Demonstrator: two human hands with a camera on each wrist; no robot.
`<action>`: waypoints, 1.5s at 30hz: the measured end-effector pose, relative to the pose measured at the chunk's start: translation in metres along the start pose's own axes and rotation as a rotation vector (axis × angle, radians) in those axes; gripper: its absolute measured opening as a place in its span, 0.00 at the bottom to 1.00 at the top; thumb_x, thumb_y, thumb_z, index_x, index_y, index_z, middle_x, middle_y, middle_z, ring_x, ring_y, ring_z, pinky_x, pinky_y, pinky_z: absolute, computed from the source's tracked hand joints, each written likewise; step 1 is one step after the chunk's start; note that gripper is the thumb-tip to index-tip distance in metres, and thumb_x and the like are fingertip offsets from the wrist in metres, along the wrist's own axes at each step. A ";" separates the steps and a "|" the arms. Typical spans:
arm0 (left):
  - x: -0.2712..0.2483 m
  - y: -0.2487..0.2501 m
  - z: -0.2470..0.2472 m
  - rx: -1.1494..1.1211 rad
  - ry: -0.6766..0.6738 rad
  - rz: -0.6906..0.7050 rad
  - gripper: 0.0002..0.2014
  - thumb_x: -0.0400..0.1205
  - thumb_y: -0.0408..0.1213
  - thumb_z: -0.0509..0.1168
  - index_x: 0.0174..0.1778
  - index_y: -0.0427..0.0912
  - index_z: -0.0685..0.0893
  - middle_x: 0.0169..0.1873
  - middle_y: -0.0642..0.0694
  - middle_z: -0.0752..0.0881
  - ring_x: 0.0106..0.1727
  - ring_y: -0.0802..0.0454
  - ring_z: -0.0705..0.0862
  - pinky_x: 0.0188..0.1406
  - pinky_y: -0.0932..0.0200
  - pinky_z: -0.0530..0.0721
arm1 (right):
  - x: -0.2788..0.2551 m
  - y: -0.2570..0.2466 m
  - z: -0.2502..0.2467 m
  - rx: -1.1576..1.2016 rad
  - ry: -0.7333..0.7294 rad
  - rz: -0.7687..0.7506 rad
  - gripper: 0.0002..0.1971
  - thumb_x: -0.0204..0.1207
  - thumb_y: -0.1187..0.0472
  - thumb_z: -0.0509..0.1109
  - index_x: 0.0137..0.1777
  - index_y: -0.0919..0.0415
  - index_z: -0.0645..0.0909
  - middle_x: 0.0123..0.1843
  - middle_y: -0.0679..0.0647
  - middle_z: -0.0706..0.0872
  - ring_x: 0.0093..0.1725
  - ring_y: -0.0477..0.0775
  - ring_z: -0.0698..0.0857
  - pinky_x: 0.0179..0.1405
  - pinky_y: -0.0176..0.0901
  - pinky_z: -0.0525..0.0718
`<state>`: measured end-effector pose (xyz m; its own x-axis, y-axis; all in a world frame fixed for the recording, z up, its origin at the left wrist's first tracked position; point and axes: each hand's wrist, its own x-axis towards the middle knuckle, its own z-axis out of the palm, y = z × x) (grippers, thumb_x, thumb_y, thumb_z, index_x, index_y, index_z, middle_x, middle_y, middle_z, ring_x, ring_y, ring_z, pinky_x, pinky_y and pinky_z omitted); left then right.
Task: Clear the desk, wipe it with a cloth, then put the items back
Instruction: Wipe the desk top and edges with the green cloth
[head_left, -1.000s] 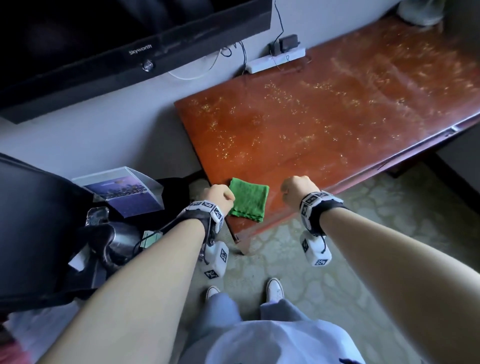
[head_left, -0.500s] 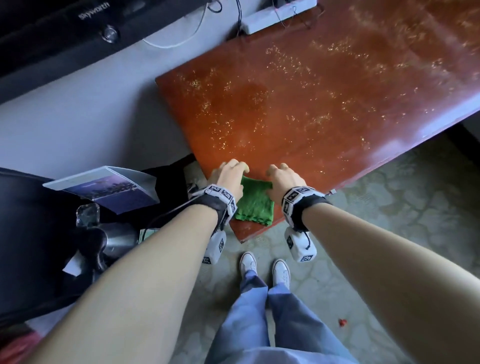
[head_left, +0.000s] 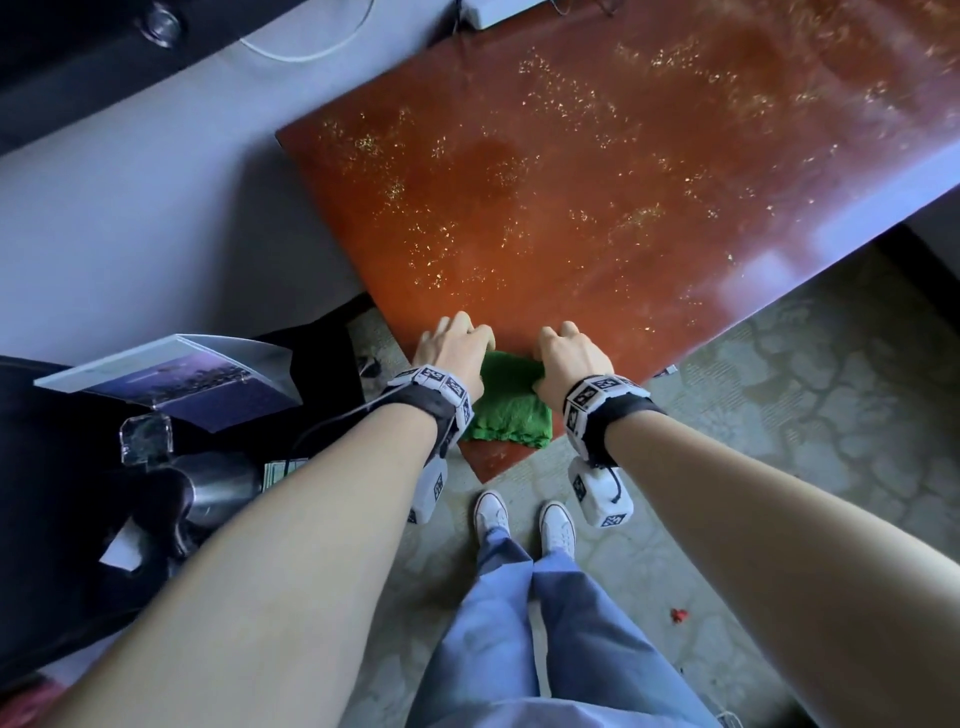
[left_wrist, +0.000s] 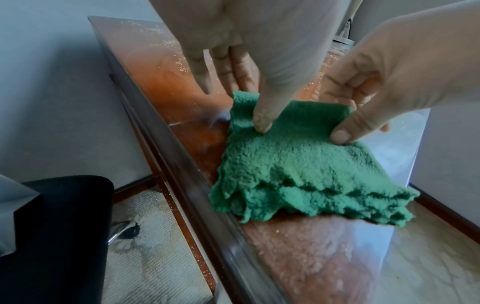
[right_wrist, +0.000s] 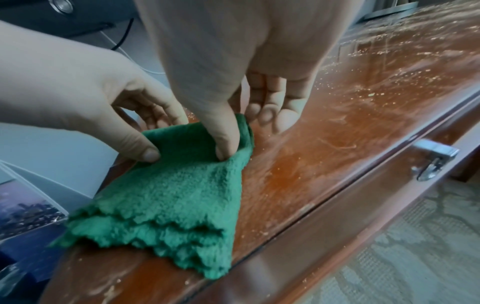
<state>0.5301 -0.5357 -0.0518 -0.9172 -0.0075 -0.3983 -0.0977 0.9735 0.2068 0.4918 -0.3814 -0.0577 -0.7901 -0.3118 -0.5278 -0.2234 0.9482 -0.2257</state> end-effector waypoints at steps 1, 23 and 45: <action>0.000 0.000 -0.001 -0.008 0.008 -0.005 0.16 0.77 0.27 0.70 0.55 0.50 0.81 0.56 0.47 0.75 0.60 0.47 0.73 0.52 0.55 0.69 | -0.001 0.000 0.000 -0.001 0.008 0.005 0.16 0.74 0.65 0.74 0.60 0.62 0.75 0.57 0.59 0.73 0.56 0.64 0.80 0.42 0.50 0.80; 0.013 0.120 -0.139 -0.804 0.119 0.030 0.10 0.79 0.31 0.71 0.56 0.38 0.86 0.38 0.49 0.83 0.37 0.56 0.79 0.31 0.63 0.72 | -0.092 0.080 -0.152 1.200 0.295 0.309 0.06 0.74 0.73 0.72 0.48 0.63 0.84 0.39 0.58 0.87 0.45 0.61 0.88 0.50 0.60 0.89; 0.147 0.479 -0.207 -0.786 0.276 0.249 0.06 0.76 0.34 0.74 0.40 0.51 0.85 0.38 0.45 0.90 0.43 0.42 0.89 0.50 0.45 0.90 | -0.103 0.416 -0.344 1.015 0.603 0.267 0.06 0.72 0.63 0.74 0.47 0.63 0.86 0.49 0.63 0.89 0.51 0.65 0.88 0.57 0.62 0.87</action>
<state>0.2684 -0.1176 0.1733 -0.9983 0.0305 -0.0492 -0.0266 0.5144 0.8571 0.2843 0.0661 0.1843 -0.9426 0.2209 -0.2505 0.3233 0.4151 -0.8504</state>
